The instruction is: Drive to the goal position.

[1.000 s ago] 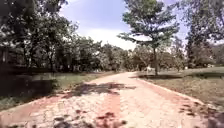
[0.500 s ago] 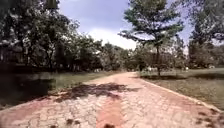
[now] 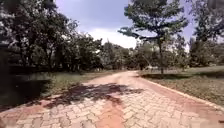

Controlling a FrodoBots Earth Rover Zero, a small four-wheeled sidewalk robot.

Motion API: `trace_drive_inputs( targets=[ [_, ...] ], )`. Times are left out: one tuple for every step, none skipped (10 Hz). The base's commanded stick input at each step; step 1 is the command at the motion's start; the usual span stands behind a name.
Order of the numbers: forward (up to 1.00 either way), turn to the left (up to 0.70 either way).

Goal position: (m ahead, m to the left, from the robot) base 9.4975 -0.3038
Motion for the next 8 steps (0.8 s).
trace_drive_inputs(
  targets=[
    [0.7,0.0],
    [0.7,0.0],
    [0.7,0.0],
    [0.7,0.0],
    [0.7,0.0],
    [0.7,0.0],
    [0.7,0.0],
    [0.7,0.0]
  ],
)
